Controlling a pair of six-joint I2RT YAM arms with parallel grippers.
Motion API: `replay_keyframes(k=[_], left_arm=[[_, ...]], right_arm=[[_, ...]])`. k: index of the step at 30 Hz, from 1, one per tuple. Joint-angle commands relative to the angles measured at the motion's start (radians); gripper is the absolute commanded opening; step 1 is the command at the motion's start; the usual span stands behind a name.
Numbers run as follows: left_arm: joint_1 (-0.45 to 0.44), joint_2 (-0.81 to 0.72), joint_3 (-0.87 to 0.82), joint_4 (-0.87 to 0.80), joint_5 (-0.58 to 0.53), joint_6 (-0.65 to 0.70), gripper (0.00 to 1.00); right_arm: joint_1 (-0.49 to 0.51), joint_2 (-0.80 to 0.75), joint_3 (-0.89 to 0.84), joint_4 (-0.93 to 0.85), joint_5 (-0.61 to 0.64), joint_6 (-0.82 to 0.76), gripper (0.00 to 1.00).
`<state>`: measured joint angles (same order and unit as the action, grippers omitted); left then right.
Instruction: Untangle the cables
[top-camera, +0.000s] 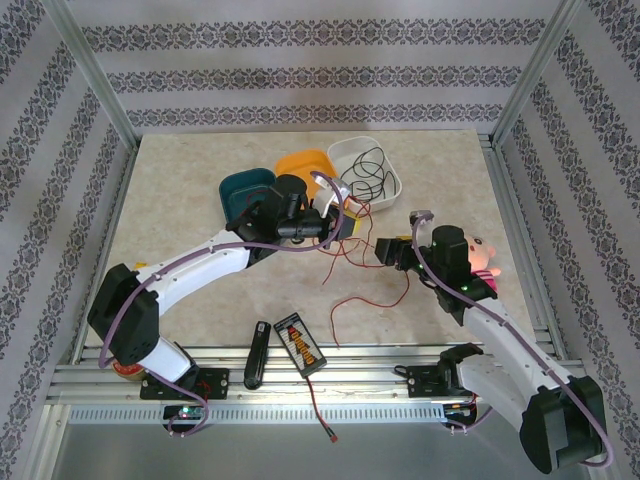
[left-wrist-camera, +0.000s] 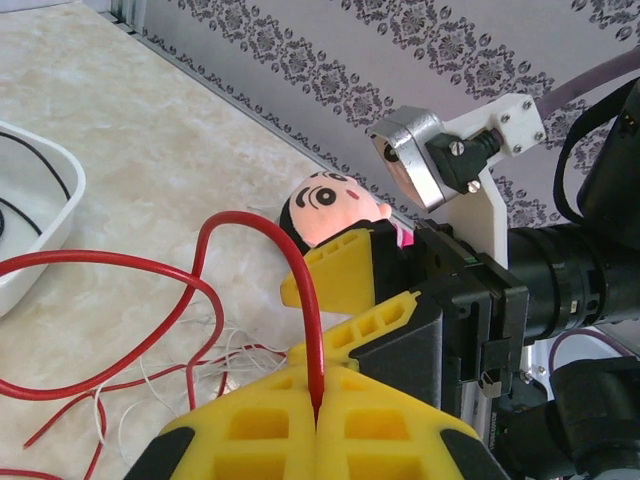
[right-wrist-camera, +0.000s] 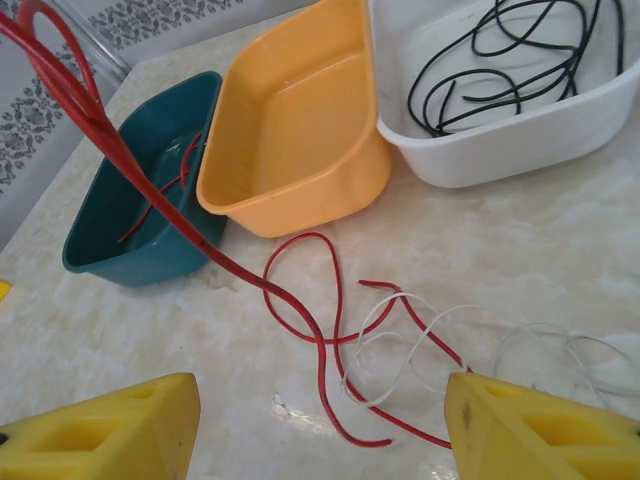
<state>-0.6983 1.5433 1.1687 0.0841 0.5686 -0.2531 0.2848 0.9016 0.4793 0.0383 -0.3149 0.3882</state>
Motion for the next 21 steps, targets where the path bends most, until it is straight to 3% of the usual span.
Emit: replay_keyframes(k=[1, 3, 5, 8, 10, 12, 21], left_arm=[[0.011, -0.025, -0.019, -0.036, -0.025, 0.033, 0.00], [0.011, -0.036, -0.031, -0.011, -0.015, 0.020, 0.00], [0.011, -0.056, -0.037, 0.004, -0.008, 0.015, 0.00], [0.014, -0.097, -0.037, 0.003, -0.022, 0.000, 0.00], [0.024, -0.129, -0.023, -0.016, -0.023, -0.017, 0.00], [0.044, -0.160, 0.010, -0.080, -0.035, -0.046, 0.00], [0.167, -0.339, 0.088, -0.355, -0.229, -0.049, 0.00]], right_arm=[[0.010, 0.023, 0.050, 0.005, 0.021, -0.011, 0.65], [0.010, 0.033, 0.052, -0.006, 0.050, 0.000, 0.65], [0.010, 0.036, 0.048, -0.015, 0.088, 0.018, 0.76], [0.008, 0.037, 0.050, -0.034, 0.125, 0.040, 0.82], [0.004, 0.034, 0.050, -0.040, 0.138, 0.054, 0.92], [0.001, 0.029, 0.053, -0.049, 0.145, 0.063, 0.97], [-0.020, 0.006, 0.062, -0.072, 0.161, 0.111, 0.98]])
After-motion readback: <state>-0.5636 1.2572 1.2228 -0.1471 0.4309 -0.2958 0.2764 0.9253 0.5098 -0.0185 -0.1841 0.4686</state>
